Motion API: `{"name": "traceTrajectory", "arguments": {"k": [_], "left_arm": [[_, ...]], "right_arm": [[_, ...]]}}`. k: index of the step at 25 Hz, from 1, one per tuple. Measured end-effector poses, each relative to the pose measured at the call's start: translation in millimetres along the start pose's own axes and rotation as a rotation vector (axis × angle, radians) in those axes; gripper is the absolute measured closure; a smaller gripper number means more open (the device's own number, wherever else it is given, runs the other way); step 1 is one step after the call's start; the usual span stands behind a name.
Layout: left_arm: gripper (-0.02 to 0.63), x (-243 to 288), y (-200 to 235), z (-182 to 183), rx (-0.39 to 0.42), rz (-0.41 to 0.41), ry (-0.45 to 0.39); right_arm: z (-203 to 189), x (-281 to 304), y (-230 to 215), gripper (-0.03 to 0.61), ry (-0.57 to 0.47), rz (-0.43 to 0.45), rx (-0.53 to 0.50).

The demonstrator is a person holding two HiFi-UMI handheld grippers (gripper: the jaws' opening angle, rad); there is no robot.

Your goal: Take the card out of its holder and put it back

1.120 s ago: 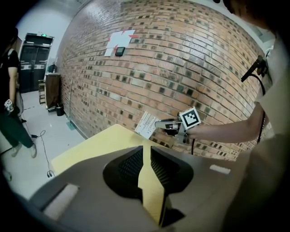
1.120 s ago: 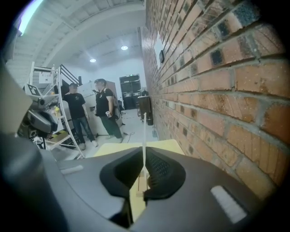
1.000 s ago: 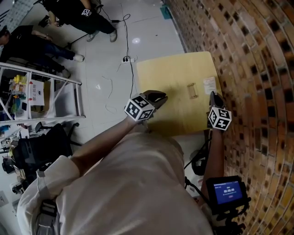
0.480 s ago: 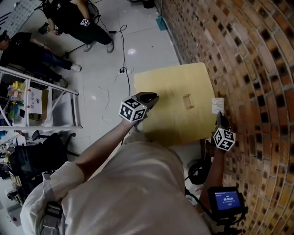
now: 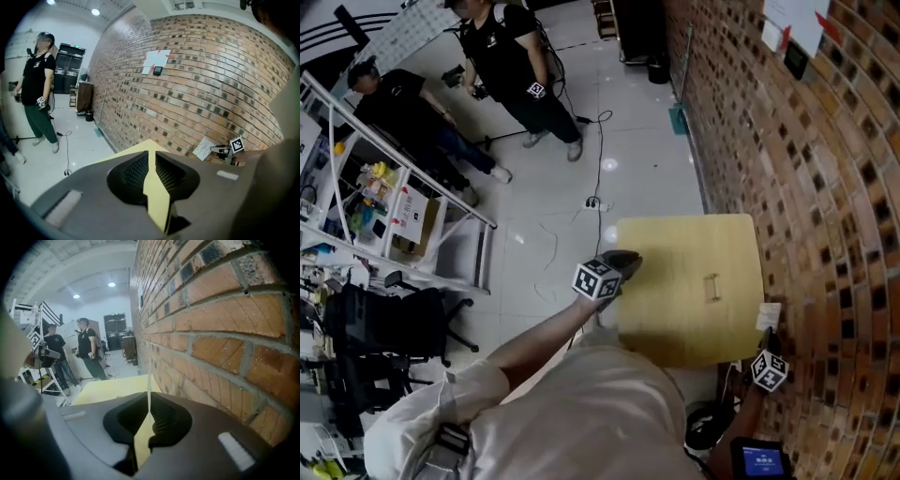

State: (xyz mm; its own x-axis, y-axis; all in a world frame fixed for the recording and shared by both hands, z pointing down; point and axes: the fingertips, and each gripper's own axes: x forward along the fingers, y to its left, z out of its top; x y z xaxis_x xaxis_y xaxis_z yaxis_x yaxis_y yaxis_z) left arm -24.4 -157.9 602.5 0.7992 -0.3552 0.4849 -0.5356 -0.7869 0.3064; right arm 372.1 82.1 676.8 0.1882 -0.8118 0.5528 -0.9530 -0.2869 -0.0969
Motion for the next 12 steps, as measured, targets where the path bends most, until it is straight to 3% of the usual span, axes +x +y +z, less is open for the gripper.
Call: {"name": "traceTrajectory", "arguments": {"k": [4, 12], "left_arm": [[0.551, 0.2, 13.2, -18.3, -0.065, 0.017, 0.015], [0.551, -14.7, 28.9, -24.7, -0.078, 0.05, 0.005]], "right_arm": [[-7.3, -3.6, -2.2, 0.563, 0.012, -0.009, 0.017], [0.4, 18.0, 32.3, 0.563, -0.009, 0.045, 0.011]]}}
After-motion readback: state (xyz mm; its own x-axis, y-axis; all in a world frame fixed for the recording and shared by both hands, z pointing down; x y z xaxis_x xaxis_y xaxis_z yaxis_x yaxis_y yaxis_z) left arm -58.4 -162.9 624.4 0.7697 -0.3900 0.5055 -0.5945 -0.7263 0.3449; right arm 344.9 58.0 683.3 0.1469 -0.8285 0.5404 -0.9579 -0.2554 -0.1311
